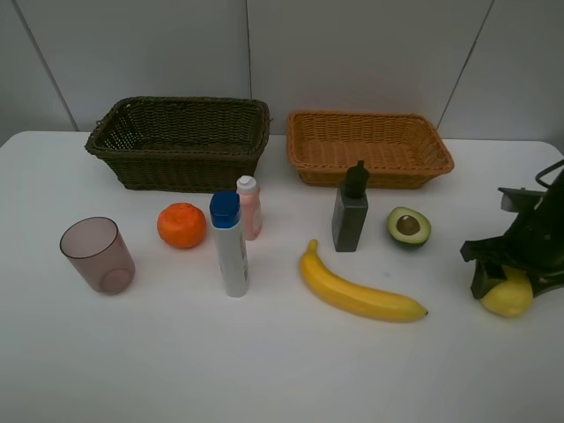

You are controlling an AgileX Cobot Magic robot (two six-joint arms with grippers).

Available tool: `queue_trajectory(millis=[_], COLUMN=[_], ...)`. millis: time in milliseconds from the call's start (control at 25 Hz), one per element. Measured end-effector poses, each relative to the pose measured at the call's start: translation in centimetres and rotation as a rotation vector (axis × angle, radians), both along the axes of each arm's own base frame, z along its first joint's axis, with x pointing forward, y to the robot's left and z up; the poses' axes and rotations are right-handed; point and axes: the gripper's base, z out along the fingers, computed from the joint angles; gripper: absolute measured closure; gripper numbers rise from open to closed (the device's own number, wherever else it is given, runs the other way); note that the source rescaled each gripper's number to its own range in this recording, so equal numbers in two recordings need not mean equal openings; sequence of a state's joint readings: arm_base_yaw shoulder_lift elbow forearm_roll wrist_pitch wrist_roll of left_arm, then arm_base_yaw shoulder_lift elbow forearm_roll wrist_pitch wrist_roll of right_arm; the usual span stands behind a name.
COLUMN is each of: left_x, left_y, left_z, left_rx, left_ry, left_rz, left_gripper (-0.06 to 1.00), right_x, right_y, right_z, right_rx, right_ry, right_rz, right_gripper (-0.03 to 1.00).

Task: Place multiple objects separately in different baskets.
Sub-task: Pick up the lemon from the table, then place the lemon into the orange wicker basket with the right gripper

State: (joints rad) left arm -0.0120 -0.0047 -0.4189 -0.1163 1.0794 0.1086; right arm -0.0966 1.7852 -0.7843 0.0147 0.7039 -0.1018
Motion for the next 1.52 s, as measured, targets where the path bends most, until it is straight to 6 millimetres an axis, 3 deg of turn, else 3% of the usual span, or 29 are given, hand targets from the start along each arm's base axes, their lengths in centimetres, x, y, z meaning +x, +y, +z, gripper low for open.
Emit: queue_trajectory(millis=[480, 920, 1520], left_x=[0.0, 0.0, 0.0], left_y=[0.0, 0.0, 0.0], left_z=[0.0, 0.0, 0.0], left_rx=[0.0, 0.0, 0.0], left_ry=[0.0, 0.0, 0.0], left_rz=[0.0, 0.0, 0.0], left_gripper=[-0.06, -0.06, -0.06], right_x=[1.0, 3.7, 9.5], right_y=[-0.1, -0.1, 3.8], right_z=[2.9, 8.2, 15.0], right_rx=[0.003, -0.014, -0.074], right_ry=[0.004, -0.136, -0.552], right_rz=[0.023, 0.145, 0.372], right_gripper=[0.57, 0.57, 0.57])
